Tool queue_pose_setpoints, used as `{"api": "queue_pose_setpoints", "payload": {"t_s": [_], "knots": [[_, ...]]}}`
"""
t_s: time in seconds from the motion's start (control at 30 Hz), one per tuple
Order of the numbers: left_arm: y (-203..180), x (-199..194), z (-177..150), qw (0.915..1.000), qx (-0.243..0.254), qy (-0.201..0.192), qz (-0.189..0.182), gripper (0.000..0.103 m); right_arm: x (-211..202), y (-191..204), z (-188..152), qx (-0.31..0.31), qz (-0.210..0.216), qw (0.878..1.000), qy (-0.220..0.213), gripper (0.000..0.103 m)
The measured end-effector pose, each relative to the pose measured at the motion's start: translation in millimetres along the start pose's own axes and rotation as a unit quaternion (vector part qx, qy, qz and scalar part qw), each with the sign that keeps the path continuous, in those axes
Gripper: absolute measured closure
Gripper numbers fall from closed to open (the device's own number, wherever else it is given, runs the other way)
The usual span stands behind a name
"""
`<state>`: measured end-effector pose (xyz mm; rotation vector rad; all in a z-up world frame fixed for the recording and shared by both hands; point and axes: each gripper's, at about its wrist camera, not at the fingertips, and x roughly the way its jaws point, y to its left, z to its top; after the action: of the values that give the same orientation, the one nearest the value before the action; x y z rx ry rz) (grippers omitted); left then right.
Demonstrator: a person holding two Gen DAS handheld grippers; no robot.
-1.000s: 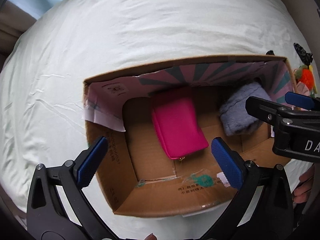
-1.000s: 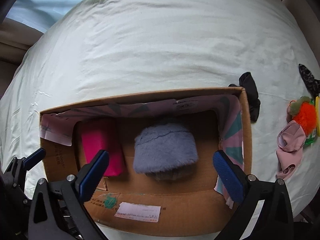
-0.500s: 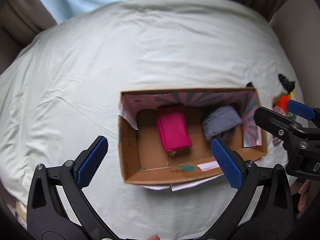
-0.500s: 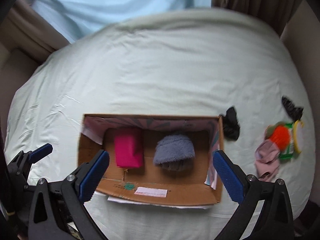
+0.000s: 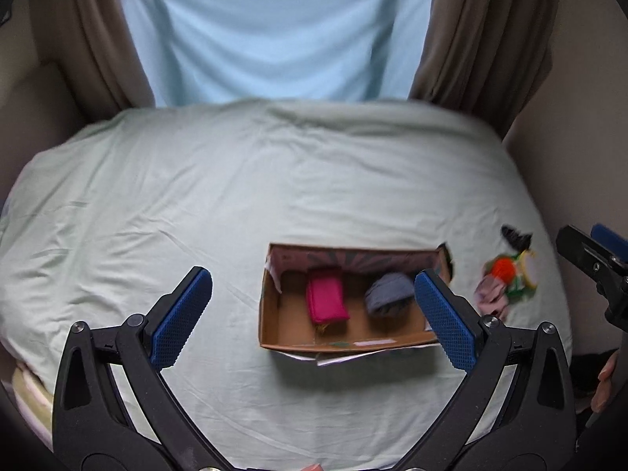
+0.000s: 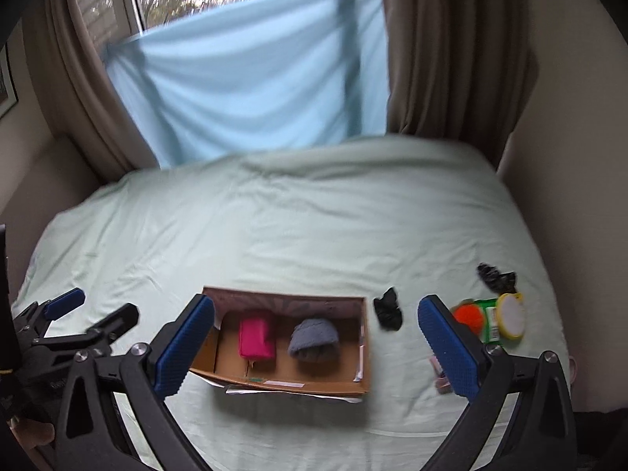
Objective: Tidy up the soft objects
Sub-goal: 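Lift both tools away from the box toward the remaining items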
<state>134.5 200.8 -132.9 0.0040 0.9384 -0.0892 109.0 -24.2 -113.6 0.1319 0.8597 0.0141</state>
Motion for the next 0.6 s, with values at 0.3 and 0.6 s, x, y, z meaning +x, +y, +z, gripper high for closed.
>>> {"api": "queue_pose_setpoints", "payload": {"t_s": [0.3,0.6], "knots": [[-27,-95,-19,0.9964,-0.004,-0.084,0.009,0.0,-91,-41,-19,0.011,-0.033,0.997,-0.074,0.0],[-84,-141,-52,0.9918,-0.006,-0.125,0.025,0.0,-140,-100,-49,0.02,-0.057,0.991,-0.117,0.0]]}}
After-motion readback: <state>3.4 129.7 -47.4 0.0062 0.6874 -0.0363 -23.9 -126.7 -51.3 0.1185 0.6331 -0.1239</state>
